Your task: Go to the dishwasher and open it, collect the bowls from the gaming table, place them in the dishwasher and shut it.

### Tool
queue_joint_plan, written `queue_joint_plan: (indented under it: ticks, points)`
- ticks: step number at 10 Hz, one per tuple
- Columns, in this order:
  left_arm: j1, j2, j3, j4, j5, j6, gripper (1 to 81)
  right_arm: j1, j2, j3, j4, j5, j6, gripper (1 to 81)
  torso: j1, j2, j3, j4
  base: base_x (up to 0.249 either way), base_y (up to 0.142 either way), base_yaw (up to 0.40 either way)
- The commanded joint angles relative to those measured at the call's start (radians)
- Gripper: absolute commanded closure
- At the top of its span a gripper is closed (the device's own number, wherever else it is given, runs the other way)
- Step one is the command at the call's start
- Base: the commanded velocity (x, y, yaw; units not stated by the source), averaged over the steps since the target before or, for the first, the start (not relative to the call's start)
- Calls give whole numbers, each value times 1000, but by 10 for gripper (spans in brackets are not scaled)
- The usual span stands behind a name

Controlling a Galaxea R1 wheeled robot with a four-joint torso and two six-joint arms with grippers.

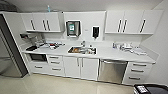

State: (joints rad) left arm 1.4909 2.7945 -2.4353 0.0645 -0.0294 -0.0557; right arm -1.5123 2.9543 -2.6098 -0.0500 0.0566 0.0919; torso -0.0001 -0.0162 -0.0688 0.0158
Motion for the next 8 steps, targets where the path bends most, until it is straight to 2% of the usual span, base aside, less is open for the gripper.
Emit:
queue_joint_plan:
  ticks: [1,8]
  points:
    - [-45,-18,5,11,51,2,10,48,-4,4,-8,-54,-4,10,0,0,0,0,116,0,0]
    - [-46,-15,5,11,52,4,10,46,-5,4,-8,-54,-4,10,0,0,0,0,116,0,0]
